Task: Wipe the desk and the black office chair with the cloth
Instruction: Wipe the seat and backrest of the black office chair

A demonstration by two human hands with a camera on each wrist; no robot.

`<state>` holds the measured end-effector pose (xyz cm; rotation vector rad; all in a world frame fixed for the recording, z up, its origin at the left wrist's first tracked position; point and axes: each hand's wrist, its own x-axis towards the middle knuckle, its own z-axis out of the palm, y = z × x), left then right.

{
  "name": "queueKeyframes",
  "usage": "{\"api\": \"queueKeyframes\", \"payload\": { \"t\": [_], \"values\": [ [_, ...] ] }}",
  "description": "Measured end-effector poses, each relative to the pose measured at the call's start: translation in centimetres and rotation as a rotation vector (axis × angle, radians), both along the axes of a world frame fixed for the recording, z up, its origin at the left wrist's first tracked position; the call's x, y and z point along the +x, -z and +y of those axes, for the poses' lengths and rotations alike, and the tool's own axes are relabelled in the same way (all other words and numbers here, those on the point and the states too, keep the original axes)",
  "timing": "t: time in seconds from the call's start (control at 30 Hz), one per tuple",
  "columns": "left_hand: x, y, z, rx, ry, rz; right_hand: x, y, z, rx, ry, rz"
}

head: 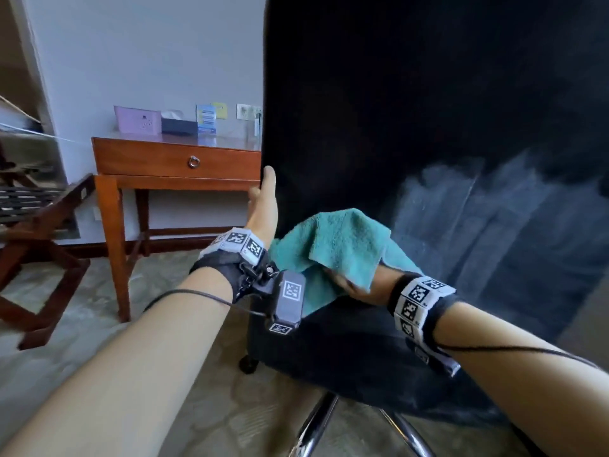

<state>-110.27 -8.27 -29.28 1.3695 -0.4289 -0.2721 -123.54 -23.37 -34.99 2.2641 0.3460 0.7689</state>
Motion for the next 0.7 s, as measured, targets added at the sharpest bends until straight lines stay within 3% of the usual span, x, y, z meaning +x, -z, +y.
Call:
{"api": "queueKeyframes", "payload": {
  "t": [0.07,0.23,0.33,0.43,0.53,0.7],
  "values": [
    [0.6,-0.1,0.0,0.001,0.034,0.020,-0.6,-2.7,-0.8,-0.246,0.060,0.031],
    [-0.2,-1.6,-1.0,0.058,-0.221,-0.126,-2.8,-13.4,-2.2,0.041,0.036,-0.277],
    [-1.1,-1.2,-0.8,0.111,-0.353,-0.266,-3.1,-11.0,-0.8,0.260,0.122,-0.394],
    [-2.0,-0.3,-0.4,0.151,-0.428,-0.359,-2.6,-3.6,0.9,0.501,0.110,-0.214],
    [-3.3,-0.2,-0.2,0.237,-0.464,-0.402,-1.8,-1.5,-0.7,0.448,0.105,0.055],
    [-5.3,-1.4,-1.4,0.200,-0.514,-0.455,-1.2,-5.4,1.7,0.221,0.116,0.041]
  ]
}}
